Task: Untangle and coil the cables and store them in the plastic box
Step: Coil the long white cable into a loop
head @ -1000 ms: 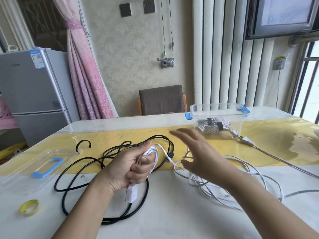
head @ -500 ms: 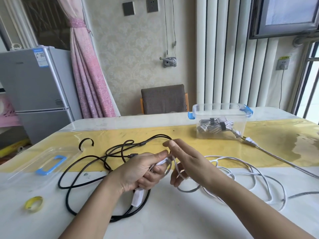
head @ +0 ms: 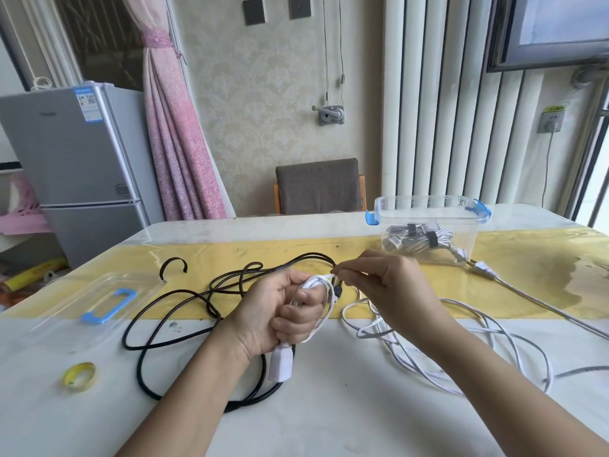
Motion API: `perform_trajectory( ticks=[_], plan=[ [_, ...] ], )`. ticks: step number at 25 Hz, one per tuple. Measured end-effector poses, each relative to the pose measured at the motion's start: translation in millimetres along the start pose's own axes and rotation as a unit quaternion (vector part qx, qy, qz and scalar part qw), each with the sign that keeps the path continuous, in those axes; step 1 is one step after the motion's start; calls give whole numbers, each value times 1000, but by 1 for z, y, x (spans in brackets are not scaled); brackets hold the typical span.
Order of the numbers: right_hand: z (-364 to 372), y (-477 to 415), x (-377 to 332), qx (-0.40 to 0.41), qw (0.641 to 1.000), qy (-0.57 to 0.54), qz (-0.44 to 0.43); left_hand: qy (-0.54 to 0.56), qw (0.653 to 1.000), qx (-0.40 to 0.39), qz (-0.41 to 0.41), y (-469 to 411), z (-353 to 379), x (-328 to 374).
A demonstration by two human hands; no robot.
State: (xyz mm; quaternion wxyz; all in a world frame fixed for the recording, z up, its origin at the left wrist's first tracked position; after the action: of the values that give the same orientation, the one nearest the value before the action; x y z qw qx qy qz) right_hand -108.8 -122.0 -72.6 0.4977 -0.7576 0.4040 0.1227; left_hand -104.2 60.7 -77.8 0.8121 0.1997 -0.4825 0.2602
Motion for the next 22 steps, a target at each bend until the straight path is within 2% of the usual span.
perform_trajectory(
  ticks=[3, 10, 12, 14, 15, 17, 19, 22],
  plan=[
    [8, 0, 10, -23, 996, 77, -51, 94, 993, -45, 56, -2, 0, 1],
    [24, 12, 17, -136, 988, 77, 3, 250, 948, 35, 193, -13, 14, 18],
    [26, 13, 12, -158, 984, 75, -23, 189, 948, 128, 222, -19, 18, 24],
    [24, 13, 14, -147, 983, 100, -36, 25, 950, 219, 222, -27, 26, 26],
    [22, 11, 18, -135, 984, 116, -25, -42, 945, 241, 218, -31, 30, 26],
    [16, 8, 23, -100, 987, 125, -9, -89, 928, 280, 228, -43, 35, 27],
    [13, 6, 22, -95, 989, 117, -15, -120, 894, 342, 262, -56, 35, 25],
    [18, 9, 18, -143, 976, 161, -19, -250, 809, 437, 304, -67, 20, 13]
  ],
)
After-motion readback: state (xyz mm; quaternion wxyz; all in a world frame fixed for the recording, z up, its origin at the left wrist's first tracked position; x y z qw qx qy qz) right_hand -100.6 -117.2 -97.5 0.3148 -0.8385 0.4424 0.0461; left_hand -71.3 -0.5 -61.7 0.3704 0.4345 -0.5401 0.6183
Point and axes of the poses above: each hand's wrist, its own y-axis away from the middle knuckle, its own z-axis out of the palm, x = y × z, the point moved 1 cm from there along -y, towards the middle knuckle, and after that the axes turned 3 degrees about x, right-handed, at the moved point
